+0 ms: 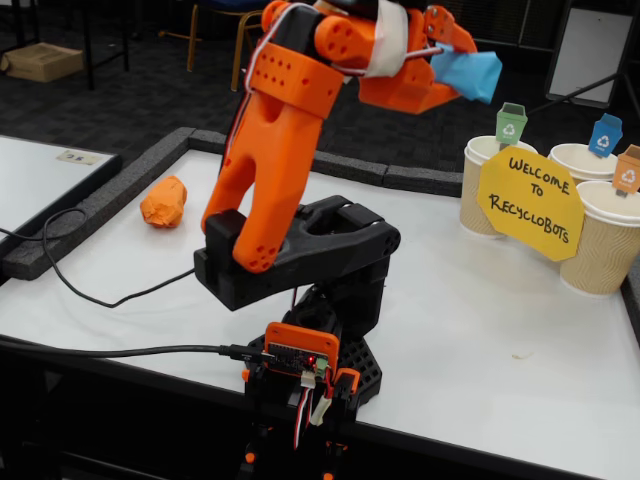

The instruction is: Sort rubbish by color.

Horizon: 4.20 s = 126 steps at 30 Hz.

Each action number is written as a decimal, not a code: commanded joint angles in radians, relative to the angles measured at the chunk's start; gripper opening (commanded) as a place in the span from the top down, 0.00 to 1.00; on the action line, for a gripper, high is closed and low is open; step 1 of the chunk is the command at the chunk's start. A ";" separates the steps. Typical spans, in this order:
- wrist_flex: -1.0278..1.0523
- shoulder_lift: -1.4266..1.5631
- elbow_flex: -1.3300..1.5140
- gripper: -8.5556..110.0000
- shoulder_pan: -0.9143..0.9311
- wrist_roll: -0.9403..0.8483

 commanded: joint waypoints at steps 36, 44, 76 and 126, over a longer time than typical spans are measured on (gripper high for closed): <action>-0.245 -1.157 -0.641 0.93 0.025 -0.006; -0.245 -1.437 -0.908 0.93 0.025 -0.006; -0.288 -1.910 -1.327 0.72 0.035 -0.008; -0.025 -0.160 -0.026 0.93 0.038 -0.006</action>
